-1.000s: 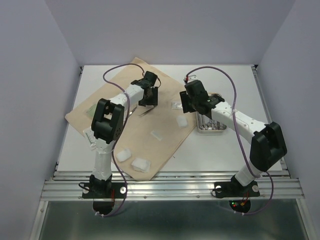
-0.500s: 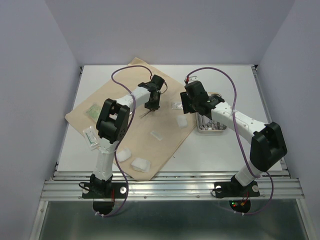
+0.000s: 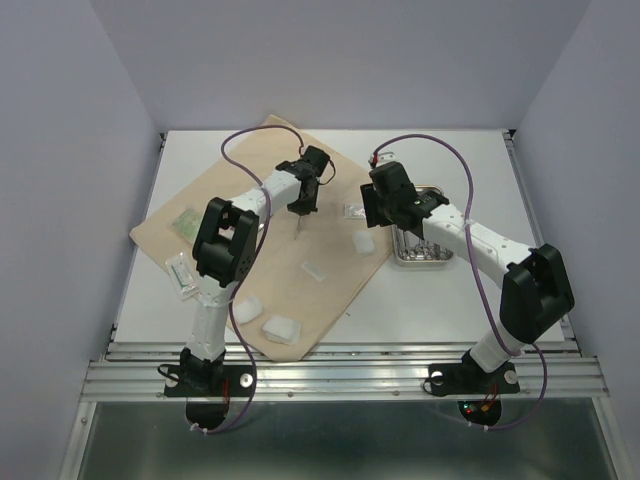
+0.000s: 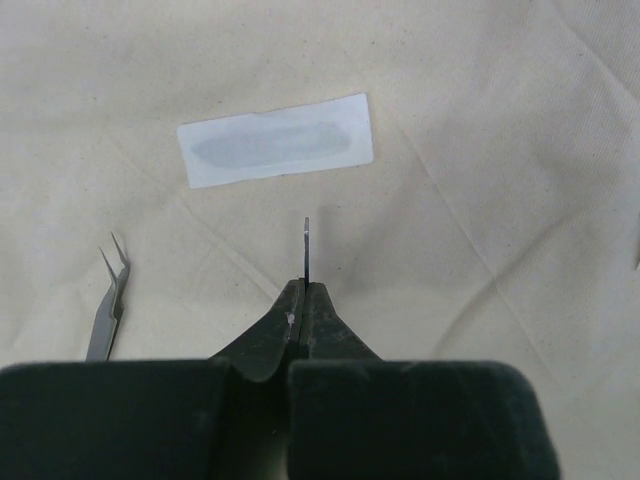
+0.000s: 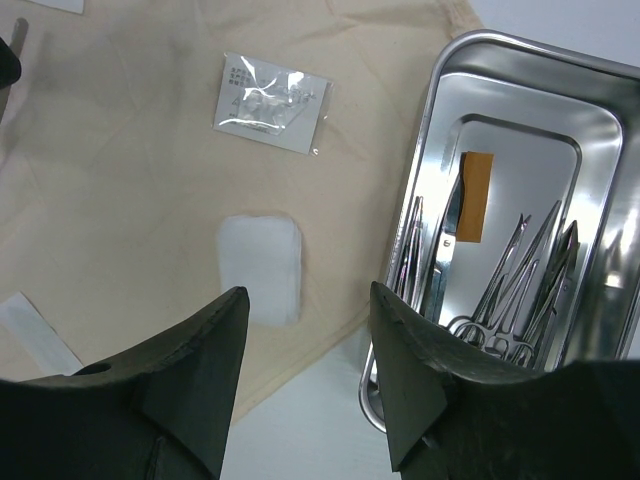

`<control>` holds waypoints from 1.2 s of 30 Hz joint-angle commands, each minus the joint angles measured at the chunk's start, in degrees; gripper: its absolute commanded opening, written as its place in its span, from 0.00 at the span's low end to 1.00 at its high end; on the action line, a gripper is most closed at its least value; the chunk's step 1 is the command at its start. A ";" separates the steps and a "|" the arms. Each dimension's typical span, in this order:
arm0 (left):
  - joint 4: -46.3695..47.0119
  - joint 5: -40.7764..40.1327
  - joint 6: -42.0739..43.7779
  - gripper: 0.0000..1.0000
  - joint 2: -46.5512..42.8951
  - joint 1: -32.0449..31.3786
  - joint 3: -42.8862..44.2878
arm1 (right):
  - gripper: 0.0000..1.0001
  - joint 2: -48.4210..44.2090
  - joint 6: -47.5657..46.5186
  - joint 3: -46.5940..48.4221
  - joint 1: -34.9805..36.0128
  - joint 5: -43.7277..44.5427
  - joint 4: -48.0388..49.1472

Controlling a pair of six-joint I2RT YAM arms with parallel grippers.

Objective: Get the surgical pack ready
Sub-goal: Pick up the medical item from the surgical kit, then place the medical item in the surgical kit.

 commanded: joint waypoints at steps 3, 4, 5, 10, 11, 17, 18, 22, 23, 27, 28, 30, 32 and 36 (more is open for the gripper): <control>-3.14 -1.73 -0.47 0.00 -5.84 0.01 2.65 | 0.57 -1.74 0.69 0.22 -0.18 0.50 1.17; -3.15 0.19 -0.83 0.00 -7.42 0.01 2.39 | 0.57 -1.74 0.78 0.22 -0.18 0.50 1.09; -2.97 1.43 -1.18 0.00 -8.22 0.01 1.26 | 0.57 -1.92 0.86 0.13 -0.18 0.50 1.17; 1.24 11.89 -0.31 0.00 -15.42 -1.57 -9.09 | 0.57 -3.06 1.74 -0.83 -0.18 0.68 1.00; 2.90 14.25 1.00 0.00 -16.13 -2.88 -10.43 | 0.57 -3.67 1.83 -1.10 -0.18 0.77 1.00; 5.99 19.99 13.82 0.00 -19.56 -11.05 -18.08 | 0.57 -6.57 2.53 -3.82 -0.18 2.87 0.56; 5.91 19.73 16.02 0.00 -19.65 -13.94 -18.52 | 0.57 -7.18 2.80 -4.26 -0.18 3.22 0.47; 5.73 15.95 19.91 0.07 -19.21 -18.09 -20.02 | 0.58 -11.14 3.59 -6.63 -0.18 5.77 0.47; 5.82 14.12 19.74 0.20 -18.77 -19.05 -20.37 | 0.57 -12.97 3.59 -7.68 -0.18 6.30 0.38; 5.12 8.04 18.51 0.62 -18.33 -19.68 -20.64 | 0.58 -16.85 3.59 -9.36 -0.18 6.65 0.21; 5.12 6.73 17.90 0.66 -19.03 -19.68 -20.64 | 0.57 -17.38 3.50 -10.06 -0.18 6.48 0.21; 5.20 5.32 17.19 0.71 -20.00 -19.68 -20.90 | 0.58 -18.70 2.98 -11.02 -0.18 5.09 0.03; 4.77 4.26 15.79 0.71 -21.66 -19.07 -20.99 | 0.58 -19.14 1.31 -11.64 -0.18 2.28 0.29; 4.50 7.06 11.67 0.68 -25.53 -15.91 -21.51 | 0.63 -19.50 -4.66 -12.96 -0.18 -7.92 1.53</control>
